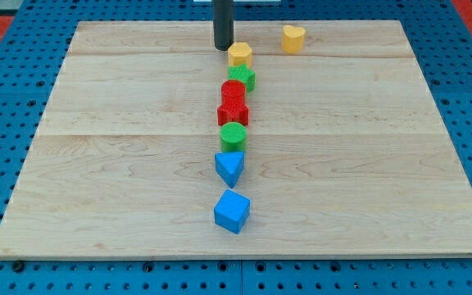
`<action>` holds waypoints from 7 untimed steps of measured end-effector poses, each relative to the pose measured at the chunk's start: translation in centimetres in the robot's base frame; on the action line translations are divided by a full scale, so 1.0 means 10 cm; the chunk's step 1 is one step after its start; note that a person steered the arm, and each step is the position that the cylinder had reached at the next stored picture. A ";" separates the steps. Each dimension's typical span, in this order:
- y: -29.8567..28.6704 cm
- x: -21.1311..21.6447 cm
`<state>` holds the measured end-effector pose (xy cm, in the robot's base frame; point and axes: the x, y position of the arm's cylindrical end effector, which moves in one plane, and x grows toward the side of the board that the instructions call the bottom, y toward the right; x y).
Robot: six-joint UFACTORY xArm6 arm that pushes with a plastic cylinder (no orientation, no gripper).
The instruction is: Slide the yellow heart to the yellow hexagon
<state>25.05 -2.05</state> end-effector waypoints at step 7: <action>1.43 -0.57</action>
<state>19.38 12.24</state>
